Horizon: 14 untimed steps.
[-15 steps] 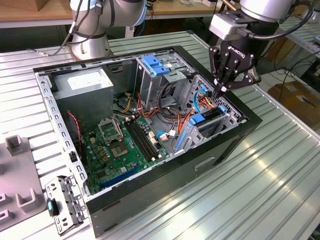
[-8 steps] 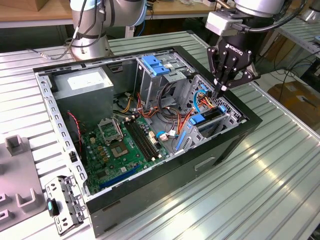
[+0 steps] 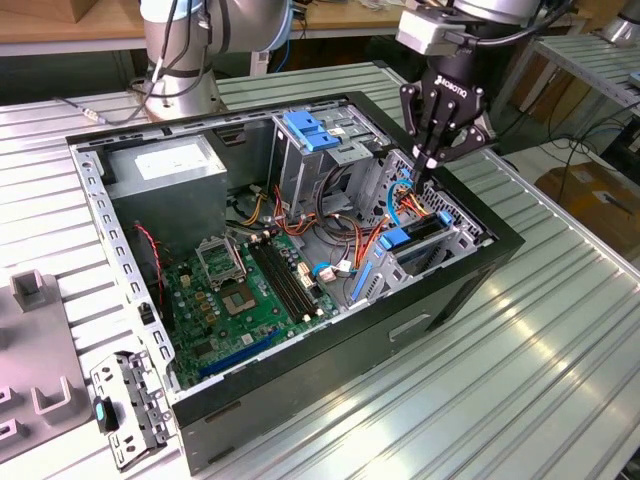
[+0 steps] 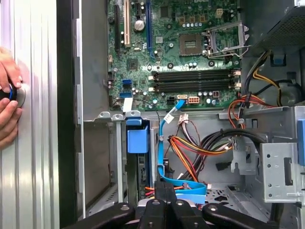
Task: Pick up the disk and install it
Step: 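Insert the second disk wire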
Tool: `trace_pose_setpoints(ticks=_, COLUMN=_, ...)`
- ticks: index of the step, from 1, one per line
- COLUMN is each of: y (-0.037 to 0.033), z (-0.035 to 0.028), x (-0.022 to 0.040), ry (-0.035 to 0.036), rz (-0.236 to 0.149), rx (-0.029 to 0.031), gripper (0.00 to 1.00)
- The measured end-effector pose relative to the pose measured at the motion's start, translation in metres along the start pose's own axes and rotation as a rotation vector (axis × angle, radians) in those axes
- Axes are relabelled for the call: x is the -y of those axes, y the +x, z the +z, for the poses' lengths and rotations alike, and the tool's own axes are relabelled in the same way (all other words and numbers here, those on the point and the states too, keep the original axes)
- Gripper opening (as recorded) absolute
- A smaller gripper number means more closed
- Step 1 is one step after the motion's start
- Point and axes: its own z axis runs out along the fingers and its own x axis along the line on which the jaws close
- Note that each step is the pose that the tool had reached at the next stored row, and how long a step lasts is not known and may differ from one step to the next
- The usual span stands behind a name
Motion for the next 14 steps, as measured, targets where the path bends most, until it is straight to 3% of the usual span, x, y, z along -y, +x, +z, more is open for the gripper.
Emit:
trace_pose_setpoints(ticks=1, y=-0.0013, z=0.0009, x=0.0026, ry=-0.0042, rz=0.001, rx=-0.0058, gripper=0.11)
trace_pose_setpoints(ticks=3, y=-0.0060, z=0.0020, x=0.0054, ry=-0.0037, rz=0.005, rx=-0.0328, gripper=0.11)
trace_pose_setpoints(ticks=4, y=-0.0079, z=0.0022, x=0.0054, ry=-0.0034, rz=0.005, rx=-0.0425, gripper=0.11)
trace_pose_setpoints(ticks=6, y=-0.0109, z=0.0023, x=0.0054, ry=-0.0026, rz=0.007, rx=-0.0604, gripper=0.11)
trace_pose_setpoints(ticks=7, y=-0.0123, z=0.0025, x=0.0054, ry=-0.0024, rz=0.007, rx=-0.0665, gripper=0.11)
trace_pose_setpoints(ticks=8, y=-0.0139, z=0.0030, x=0.0054, ry=-0.0023, rz=0.008, rx=-0.0715, gripper=0.18)
trace_pose_setpoints(ticks=12, y=-0.0178, z=0.0064, x=0.0062, ry=-0.0038, rz=0.008, rx=-0.0804, gripper=0.18)
trace_pose_setpoints(ticks=14, y=-0.0189, z=0.0079, x=0.0067, ry=-0.0038, rz=0.008, rx=-0.0852, gripper=0.25)
